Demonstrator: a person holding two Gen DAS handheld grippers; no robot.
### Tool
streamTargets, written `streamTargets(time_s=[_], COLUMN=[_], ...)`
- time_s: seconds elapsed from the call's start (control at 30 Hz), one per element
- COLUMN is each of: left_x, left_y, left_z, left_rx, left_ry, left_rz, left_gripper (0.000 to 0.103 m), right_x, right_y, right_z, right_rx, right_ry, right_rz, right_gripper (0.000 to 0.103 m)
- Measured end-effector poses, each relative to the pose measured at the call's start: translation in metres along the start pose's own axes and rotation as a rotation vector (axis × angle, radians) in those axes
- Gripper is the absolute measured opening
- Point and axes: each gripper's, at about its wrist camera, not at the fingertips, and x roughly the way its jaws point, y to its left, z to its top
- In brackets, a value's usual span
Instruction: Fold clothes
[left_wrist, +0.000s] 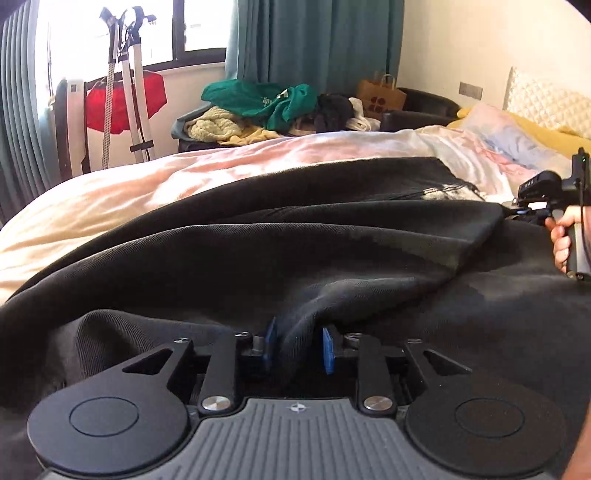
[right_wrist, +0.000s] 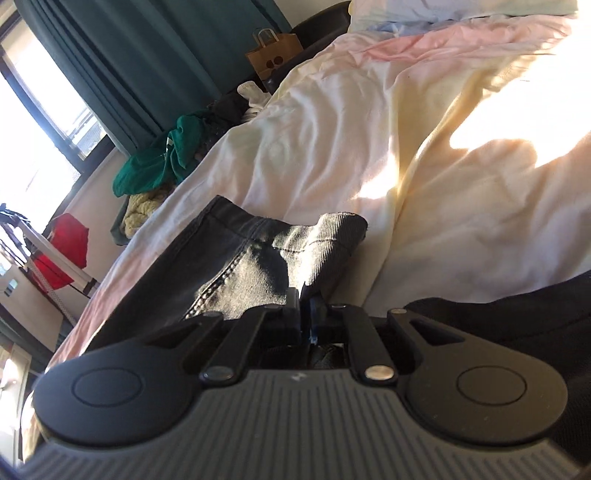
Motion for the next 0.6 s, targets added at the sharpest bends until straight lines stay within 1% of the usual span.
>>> streamTargets(time_s=[0.07, 0.1, 0.13, 0.17, 0.2, 0.23, 0.27, 0.3, 0.37, 0.43, 0.47, 0.53, 0.6], left_x=[-0.021, -0.031, -0.041, -0.051, -0.063, -0.075, -0.086, -0.098, -0.126, -0.150, -0.162, -0.186, -0.204], left_y=[0.002, 0.003, 0.003, 0.003, 0.005, 0.006, 0.009, 0.011, 0.018, 0.031, 0.037, 0.053, 0.074], left_z=[0.000, -0.001, -0.001, -0.003, -0.005, -0.008, -0.012, -0.017, -0.029, -0.039, -0.043, -0.047, -0.050], left_rx=[-0.028, -0.036, -0.044, -0.055, -0.071, -0.086, -0.105, -0.125, -0.179, -0.245, -0.277, -0.313, -0.375], left_ry=[-0.006, -0.009, -0.012, -0.018, -0.023, -0.029, -0.041, -0.052, -0.088, -0.106, -0.115, -0.139, -0.161], left_rz=[0.013, 0.023, 0.033, 0.044, 0.056, 0.067, 0.079, 0.090, 0.116, 0.139, 0.152, 0.197, 0.237], left_gripper=[0.045, 0.048, 0.052, 0.056, 0.057, 0.062, 0.067, 0.069, 0.076, 0.077, 0.077, 0.079, 0.081], right_x=[-0.014, -0.024, -0.035, -0.046, -0.058, -0.069, -0.080, -0.091, -0.116, -0.141, -0.151, -0.170, -0.186], right_y=[0.009, 0.014, 0.019, 0.022, 0.025, 0.028, 0.030, 0.033, 0.038, 0.043, 0.045, 0.051, 0.054], right_z=[-0.001, -0.003, -0.004, -0.007, -0.011, -0.015, -0.021, -0.027, -0.046, -0.065, -0.073, -0.087, -0.098], right_rx=[-0.067, -0.105, -0.141, -0.164, -0.177, -0.188, -0.198, -0.209, -0.228, -0.248, -0.256, -0.279, -0.300], right_ry=[-0.009, -0.025, -0.042, -0.057, -0.060, -0.061, -0.057, -0.052, -0.037, -0.021, 0.000, 0.048, 0.063], right_rz=[-0.019, -0.017, -0.014, -0.004, 0.015, 0.035, 0.055, 0.074, 0.126, 0.179, 0.198, 0.228, 0.250], right_gripper=[0.031, 0.036, 0.046, 0.053, 0.055, 0.060, 0.063, 0.063, 0.063, 0.063, 0.063, 0.063, 0.063])
